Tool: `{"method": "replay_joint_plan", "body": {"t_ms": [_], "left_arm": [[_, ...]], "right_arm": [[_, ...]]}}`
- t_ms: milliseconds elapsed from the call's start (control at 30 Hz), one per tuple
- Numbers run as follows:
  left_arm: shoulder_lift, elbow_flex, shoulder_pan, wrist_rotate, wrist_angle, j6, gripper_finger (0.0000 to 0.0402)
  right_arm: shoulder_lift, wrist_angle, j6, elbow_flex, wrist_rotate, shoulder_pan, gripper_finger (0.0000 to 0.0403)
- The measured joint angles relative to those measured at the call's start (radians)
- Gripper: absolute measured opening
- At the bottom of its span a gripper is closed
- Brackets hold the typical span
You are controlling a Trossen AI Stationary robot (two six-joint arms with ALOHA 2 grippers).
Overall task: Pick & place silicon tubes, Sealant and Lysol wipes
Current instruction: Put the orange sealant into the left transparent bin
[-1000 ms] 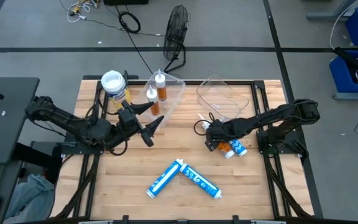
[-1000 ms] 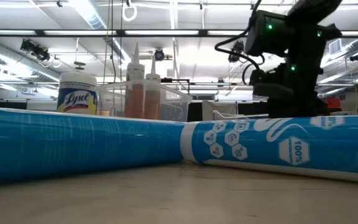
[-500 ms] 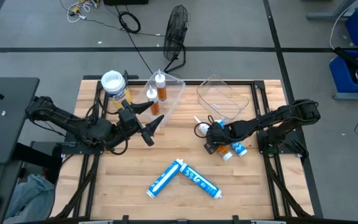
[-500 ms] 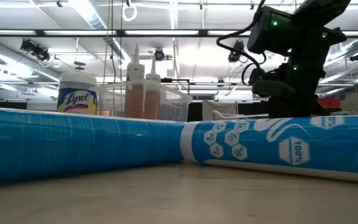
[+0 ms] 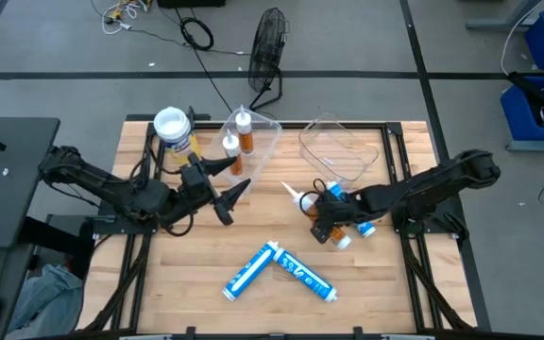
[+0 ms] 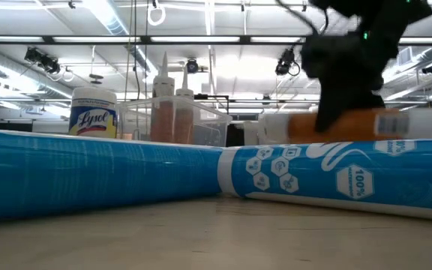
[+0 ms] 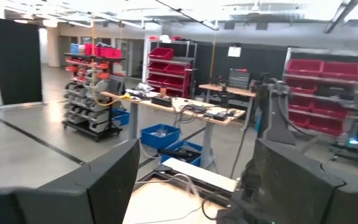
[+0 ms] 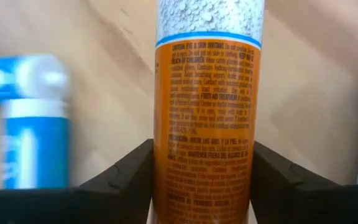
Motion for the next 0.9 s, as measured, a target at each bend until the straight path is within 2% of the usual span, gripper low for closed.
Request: {"method": "replay_joint_plan", "body": {"t_ms": [167,333,500,733,900], "left_arm": [[0.000,0.000,0.001,0.016,0.053,-0.022,0.0323],[0.000,0.000,0.005,0.027,0.122,-0.032,0.0323],[0.000,0.000,0.041,0.073,0.145,-0.189,0.0323],[0.000,0.000,0.117,0.245,0.139,-0.432,0.0323],[0.001,0.000,0.167,0.299,0.111,-0.466,0.0323]], "right_arm": [[-0.077,0.002,-0.092,0.061,0.060,0.010,0.0203],[-0.158,0.029,-0.185,0.119,0.166,0.005,0.0203],[-0.206,0.076,-0.266,0.191,0.243,-0.028,0.0203],[-0.209,0.291,-0.495,0.279,0.206,-0.073,0.0203],[-0.209,0.373,-0.547,0.319,0.168,-0.072,0.0203]]}}
